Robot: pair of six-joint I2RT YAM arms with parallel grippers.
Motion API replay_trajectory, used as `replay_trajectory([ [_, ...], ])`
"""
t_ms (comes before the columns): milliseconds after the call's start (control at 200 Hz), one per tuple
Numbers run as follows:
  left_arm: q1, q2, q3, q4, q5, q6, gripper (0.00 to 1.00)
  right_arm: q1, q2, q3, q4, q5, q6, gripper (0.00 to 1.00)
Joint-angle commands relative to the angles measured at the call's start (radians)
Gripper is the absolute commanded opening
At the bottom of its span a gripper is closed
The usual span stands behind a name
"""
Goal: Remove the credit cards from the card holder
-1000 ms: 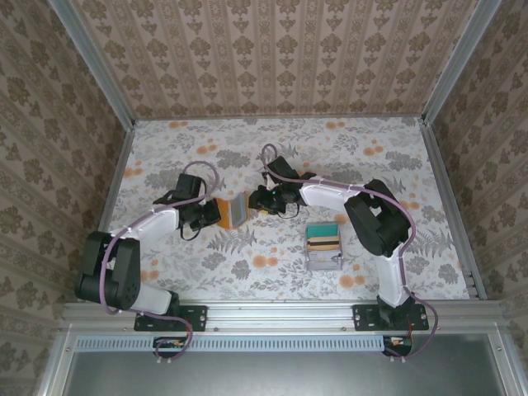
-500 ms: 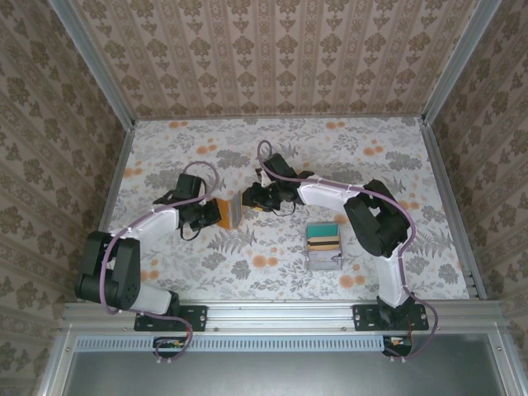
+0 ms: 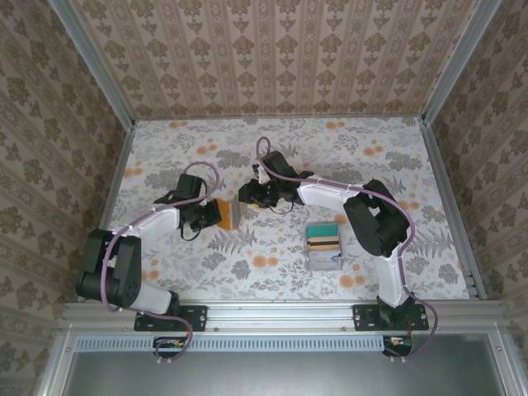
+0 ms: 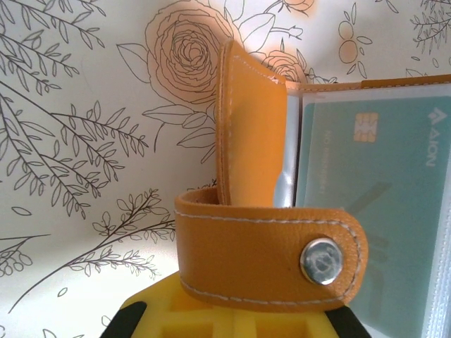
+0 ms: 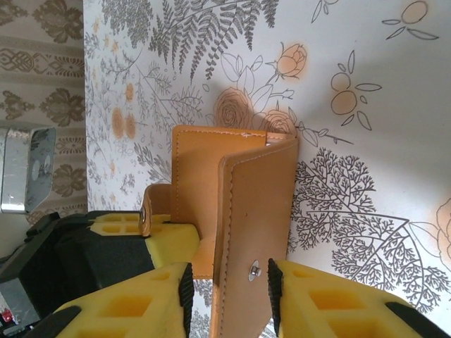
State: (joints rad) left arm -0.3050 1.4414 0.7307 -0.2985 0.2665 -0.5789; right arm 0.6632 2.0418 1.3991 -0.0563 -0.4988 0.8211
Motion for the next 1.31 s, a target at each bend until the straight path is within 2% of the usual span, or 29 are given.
replay_trajectory([
  [0,0.006,0.013,0.016,-0.023,0.016,0.027,0.00,0.012,0.036,0.034,-0.027,-0.032,0.001,0.31],
  [360,0.006,0.020,0.019,-0.029,0.011,0.028,0.00,0.014,0.005,0.021,-0.045,0.002,-0.016,0.06],
  [410,0.006,0.028,0.022,-0.029,0.012,0.028,0.00,0.013,-0.006,0.016,-0.042,0.005,-0.016,0.00],
  [490,0.006,0.042,0.026,-0.031,0.013,0.029,0.00,0.012,-0.027,0.003,-0.040,0.009,-0.016,0.00],
  [535,0.006,0.048,0.030,-0.032,0.012,0.028,0.09,0.010,-0.039,-0.008,-0.043,0.012,-0.018,0.00],
  [640,0.008,0.053,0.039,-0.044,-0.001,0.027,0.55,0.003,-0.069,-0.037,-0.040,0.017,-0.015,0.00],
  [705,0.016,0.049,0.042,-0.052,-0.010,0.025,0.64,0.000,-0.085,-0.053,-0.044,0.023,-0.017,0.00],
  [1085,0.074,-0.045,0.059,-0.112,-0.048,0.009,0.68,-0.012,-0.119,-0.112,-0.028,0.039,-0.004,0.00],
  [1300,0.081,-0.067,0.069,-0.098,0.001,-0.007,0.68,0.006,-0.122,-0.073,0.022,-0.001,0.032,0.00],
])
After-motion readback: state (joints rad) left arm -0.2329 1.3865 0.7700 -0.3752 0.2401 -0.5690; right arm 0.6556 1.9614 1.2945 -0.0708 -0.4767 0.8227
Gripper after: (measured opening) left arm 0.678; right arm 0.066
